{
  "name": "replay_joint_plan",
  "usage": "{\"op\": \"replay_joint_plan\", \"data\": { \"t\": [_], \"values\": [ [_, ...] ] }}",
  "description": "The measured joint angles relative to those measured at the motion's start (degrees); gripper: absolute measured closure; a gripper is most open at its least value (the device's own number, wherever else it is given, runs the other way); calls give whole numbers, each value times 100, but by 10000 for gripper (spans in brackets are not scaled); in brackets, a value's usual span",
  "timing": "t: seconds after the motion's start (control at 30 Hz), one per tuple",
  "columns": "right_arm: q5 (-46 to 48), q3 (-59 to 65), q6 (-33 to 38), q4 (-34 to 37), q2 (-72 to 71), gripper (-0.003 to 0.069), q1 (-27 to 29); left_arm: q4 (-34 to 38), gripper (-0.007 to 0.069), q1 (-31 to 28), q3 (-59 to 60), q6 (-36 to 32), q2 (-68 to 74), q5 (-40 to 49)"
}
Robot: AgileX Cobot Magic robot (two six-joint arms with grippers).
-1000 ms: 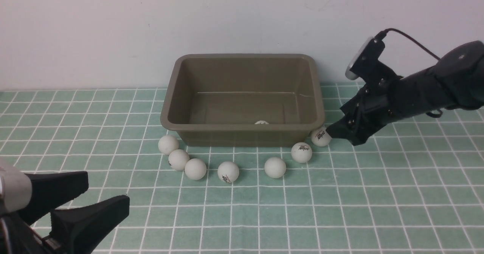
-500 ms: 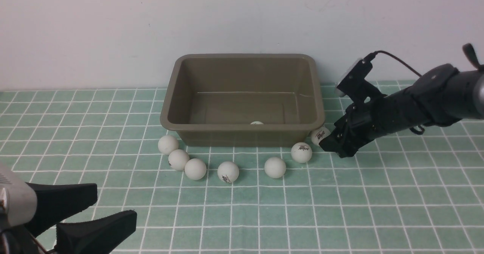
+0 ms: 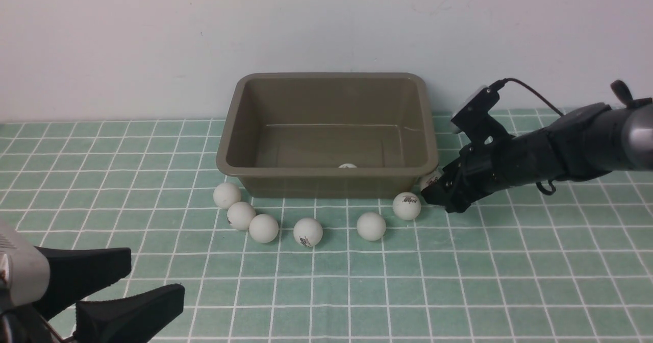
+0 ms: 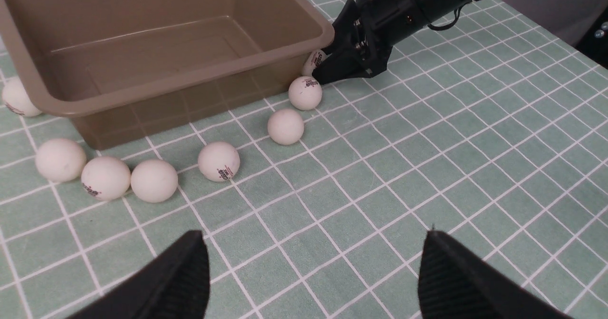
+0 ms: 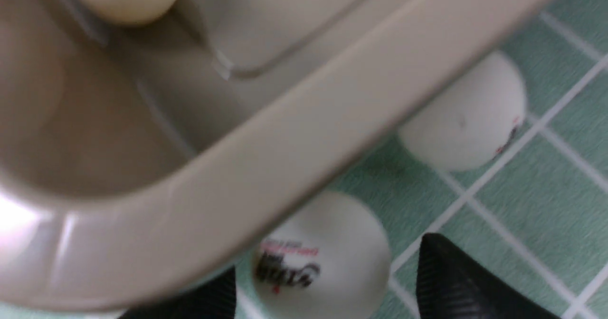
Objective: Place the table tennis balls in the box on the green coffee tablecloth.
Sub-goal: 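Reach for and grasp a ping pong ball on the table, then release the ping pong ball into the bin and lift the gripper away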
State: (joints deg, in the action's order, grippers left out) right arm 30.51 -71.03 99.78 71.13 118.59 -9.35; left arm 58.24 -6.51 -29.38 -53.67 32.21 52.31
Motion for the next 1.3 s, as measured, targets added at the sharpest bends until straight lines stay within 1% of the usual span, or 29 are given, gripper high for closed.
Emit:
{"op": "replay_joint_plan", "data": {
  "t": [0.1,0.2,0.23,0.4,0.57,0.63,0.73,0.8,0.9,1.03,1.2,1.27,1.3],
  "values": [
    [-100,0,147,282,0,243,0,0,92,0,0,0,0,0],
    [-240,0,187,396,0,336,0,0,92,0,0,0,0,0],
    [-297,0,187,417,0,351,0,0,92,0,0,0,0,0],
    [-522,0,187,404,-20,351,60,0,92,0,0,0,0,0],
    [-571,5,187,392,-556,351,447,0,92,0,0,0,0,0],
    [-468,5,187,422,-803,351,545,0,92,0,0,0,0,-6],
    [281,-167,187,477,-1076,351,619,0,92,0,0,0,0,-17],
    [1085,-445,187,670,-1105,351,554,0,92,0,0,0,0,-38],
    [1480,-745,137,848,-1046,351,356,0,92,0,0,-13,0,-50],
    [1411,-1149,-151,837,-649,351,68,0,92,0,0,-18,0,-50],
    [1410,-1312,-290,722,-116,347,-30,0,92,0,0,-18,0,-50],
    [1366,-1312,-284,710,-35,314,-30,0,92,0,0,-18,0,-50],
    [1269,-1312,-271,703,-20,279,-34,-2,92,0,0,-18,0,-50]
  ]
}}
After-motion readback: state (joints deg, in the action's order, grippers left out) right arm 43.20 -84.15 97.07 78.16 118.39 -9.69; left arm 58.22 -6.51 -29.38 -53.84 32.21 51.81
